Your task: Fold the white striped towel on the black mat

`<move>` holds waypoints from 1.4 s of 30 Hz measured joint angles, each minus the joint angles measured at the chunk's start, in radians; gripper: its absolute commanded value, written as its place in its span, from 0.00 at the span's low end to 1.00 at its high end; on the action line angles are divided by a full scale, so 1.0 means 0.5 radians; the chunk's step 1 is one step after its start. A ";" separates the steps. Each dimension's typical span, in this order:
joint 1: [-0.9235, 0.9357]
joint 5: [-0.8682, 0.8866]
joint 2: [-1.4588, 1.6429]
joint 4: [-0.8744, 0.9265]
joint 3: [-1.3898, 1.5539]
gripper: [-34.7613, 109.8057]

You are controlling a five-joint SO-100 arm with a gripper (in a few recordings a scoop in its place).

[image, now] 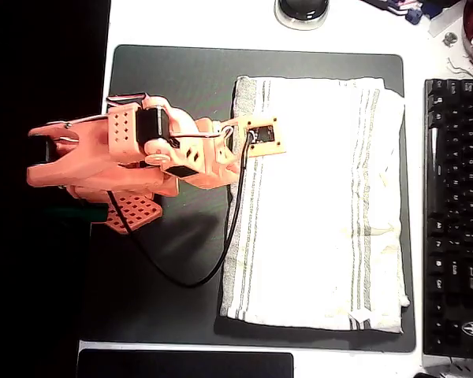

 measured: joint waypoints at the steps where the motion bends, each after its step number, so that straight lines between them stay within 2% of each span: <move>1: -0.006 0.009 0.003 0.015 -0.043 0.24; 11: -0.365 0.058 -0.497 0.034 -0.607 0.24; 23: -0.819 0.405 -1.399 -0.098 -1.384 0.24; 42: -1.092 0.911 -2.908 -0.172 -2.476 0.25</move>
